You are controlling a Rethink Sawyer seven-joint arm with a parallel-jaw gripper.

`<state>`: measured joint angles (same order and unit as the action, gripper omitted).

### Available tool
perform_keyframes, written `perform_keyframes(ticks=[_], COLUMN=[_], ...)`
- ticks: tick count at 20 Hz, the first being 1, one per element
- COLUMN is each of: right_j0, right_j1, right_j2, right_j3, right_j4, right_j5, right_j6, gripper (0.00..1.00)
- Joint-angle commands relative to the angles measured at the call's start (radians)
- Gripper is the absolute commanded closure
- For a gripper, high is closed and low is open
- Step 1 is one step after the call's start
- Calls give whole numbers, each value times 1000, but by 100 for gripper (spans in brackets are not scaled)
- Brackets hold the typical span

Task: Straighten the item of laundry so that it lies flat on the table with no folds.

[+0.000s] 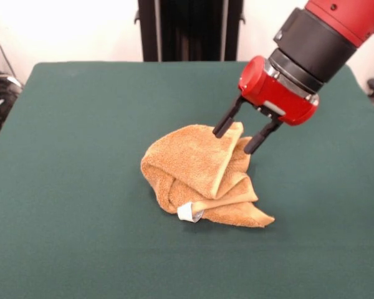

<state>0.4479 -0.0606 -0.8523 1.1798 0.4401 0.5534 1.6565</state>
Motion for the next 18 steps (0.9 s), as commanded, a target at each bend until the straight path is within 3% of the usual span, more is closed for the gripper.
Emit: perform_keyframes(ticks=[1,18], right_j0=[-6,-3], right_j1=[85,119], right_j2=[164,176], right_j3=[25,31], right_j4=[62,71], right_j5=[35,-26], right_j6=[332,329], gripper=[0,0])
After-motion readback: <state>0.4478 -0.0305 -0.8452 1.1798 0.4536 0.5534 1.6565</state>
